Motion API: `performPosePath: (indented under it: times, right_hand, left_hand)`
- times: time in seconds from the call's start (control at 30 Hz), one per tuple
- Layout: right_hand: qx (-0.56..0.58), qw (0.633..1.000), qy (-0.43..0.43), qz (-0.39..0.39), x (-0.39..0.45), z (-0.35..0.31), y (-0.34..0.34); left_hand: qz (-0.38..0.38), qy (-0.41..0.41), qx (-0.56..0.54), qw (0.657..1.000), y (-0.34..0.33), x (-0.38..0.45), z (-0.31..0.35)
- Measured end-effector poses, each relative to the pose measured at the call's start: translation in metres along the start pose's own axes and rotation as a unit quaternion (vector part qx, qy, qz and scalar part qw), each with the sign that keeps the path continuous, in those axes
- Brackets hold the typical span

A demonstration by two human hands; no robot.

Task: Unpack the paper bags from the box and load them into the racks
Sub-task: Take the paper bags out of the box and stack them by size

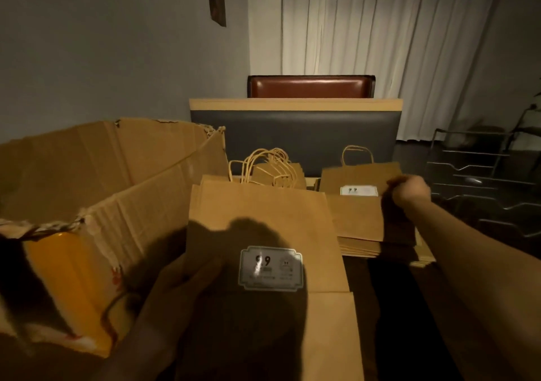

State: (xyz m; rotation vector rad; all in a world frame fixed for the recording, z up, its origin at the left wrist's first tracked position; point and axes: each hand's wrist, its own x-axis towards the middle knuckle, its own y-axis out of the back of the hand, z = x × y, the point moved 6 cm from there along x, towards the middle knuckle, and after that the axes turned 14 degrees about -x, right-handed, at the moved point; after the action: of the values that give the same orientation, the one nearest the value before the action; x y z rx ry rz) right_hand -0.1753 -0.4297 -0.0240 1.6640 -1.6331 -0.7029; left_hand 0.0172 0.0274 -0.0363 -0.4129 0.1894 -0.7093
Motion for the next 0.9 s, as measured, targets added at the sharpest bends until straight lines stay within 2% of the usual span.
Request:
performPosePath:
  times: [0.13,0.2,0.23,0.27,0.3,0.33,0.37,0.43,0.53,0.63,0.73,0.8,0.9]
  right_hand:
    - [-0.230,0.971,0.044,-0.049,-0.003,0.000,-0.035]
    - [-0.271,0.958,0.089,-0.009,-0.020,-0.011,-0.026]
    - [-0.244,0.960,0.137,0.022,-0.037,-0.021,-0.017]
    - [-0.161,0.970,0.181,0.031,-0.060,-0.032,-0.006]
    - [-0.035,0.979,0.201,-0.006,-0.091,-0.039,0.005]
    - [0.090,0.972,0.203,-0.071,-0.123,-0.043,0.011]
    - [0.177,0.956,0.189,-0.140,-0.159,-0.043,0.016]
    - [0.263,0.919,0.156,-0.250,-0.214,-0.036,0.015]
    - [0.386,0.876,0.099,-0.274,-0.244,-0.018,0.014]
    - [0.409,0.872,0.061,-0.262,-0.254,-0.003,0.025]
    - [0.410,0.868,0.069,-0.271,-0.265,0.007,0.035]
    - [0.362,0.898,0.078,-0.237,-0.265,0.013,0.042]
    - [0.267,0.955,0.084,-0.097,-0.230,0.020,0.057]
  left_hand:
    - [0.009,-0.006,-0.021,1.000,0.000,0.010,-0.003]
    - [-0.002,0.000,-0.024,1.000,-0.001,0.011,-0.003]
    - [-0.009,0.000,-0.027,1.000,-0.002,0.009,-0.003]
    - [-0.019,-0.003,-0.027,0.999,-0.004,0.008,-0.002]
    - [-0.032,-0.005,-0.030,0.999,-0.007,0.004,0.000]
    - [-0.047,-0.004,-0.032,0.998,-0.012,0.001,0.001]
    - [-0.061,-0.003,-0.036,0.998,-0.015,-0.003,0.002]
    - [-0.054,-0.007,-0.028,0.998,-0.020,-0.004,0.000]
    - [-0.024,-0.019,0.002,1.000,-0.020,-0.007,-0.006]
    - [-0.063,0.005,-0.019,0.998,-0.028,-0.018,-0.010]
    - [-0.077,0.004,-0.046,0.996,-0.030,-0.028,-0.007]
    - [-0.083,0.006,-0.046,0.995,-0.031,-0.032,-0.007]
    - [-0.079,0.000,-0.028,0.996,-0.030,-0.034,-0.005]
